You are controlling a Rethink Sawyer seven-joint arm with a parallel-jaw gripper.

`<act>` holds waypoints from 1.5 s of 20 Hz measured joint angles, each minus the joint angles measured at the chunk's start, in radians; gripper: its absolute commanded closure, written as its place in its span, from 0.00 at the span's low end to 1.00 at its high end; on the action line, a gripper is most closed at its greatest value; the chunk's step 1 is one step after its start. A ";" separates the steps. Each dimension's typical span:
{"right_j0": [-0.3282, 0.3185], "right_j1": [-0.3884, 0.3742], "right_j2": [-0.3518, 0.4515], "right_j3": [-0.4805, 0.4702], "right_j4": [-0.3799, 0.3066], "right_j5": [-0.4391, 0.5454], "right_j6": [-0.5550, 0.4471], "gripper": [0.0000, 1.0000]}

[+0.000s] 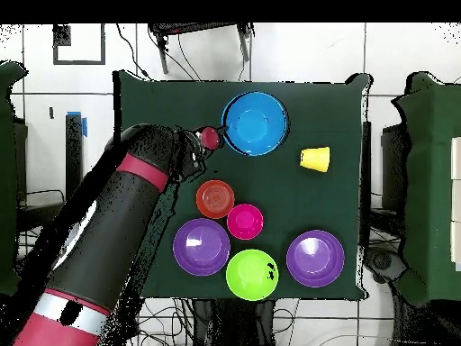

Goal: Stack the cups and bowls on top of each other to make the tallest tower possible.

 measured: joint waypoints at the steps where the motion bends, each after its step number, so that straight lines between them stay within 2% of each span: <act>1: -0.001 -0.003 0.003 0.001 0.000 0.002 0.000 1.00; 13: -0.078 -0.086 0.030 0.003 0.000 0.082 0.000 1.00; 30: -0.085 -0.093 0.033 0.003 0.000 0.092 0.000 1.00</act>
